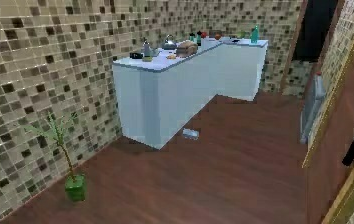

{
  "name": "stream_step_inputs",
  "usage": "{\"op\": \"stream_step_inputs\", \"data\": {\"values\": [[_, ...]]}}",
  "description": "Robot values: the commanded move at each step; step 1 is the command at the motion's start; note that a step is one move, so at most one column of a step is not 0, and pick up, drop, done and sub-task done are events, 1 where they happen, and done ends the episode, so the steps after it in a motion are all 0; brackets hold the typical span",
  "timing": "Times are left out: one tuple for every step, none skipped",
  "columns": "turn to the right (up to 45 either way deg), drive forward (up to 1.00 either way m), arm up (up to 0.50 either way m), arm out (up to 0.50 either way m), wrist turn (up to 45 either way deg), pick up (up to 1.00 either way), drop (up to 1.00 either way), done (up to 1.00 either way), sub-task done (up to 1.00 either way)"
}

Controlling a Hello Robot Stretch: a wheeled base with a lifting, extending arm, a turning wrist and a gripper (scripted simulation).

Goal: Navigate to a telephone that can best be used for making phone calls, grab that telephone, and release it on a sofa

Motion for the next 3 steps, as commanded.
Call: {"op": "stream_step_inputs", "data": {"values": [[24.0,0.00,0.00,0.00,0.0,0.00,0.00,0.00,0.00],[0.0,1.00,0.00,0.00,0.0,0.00,0.00,0.00,0.00],[3.0,0.00,0.00,0.00,0.0,0.00,0.00,0.00,0.00]]}}
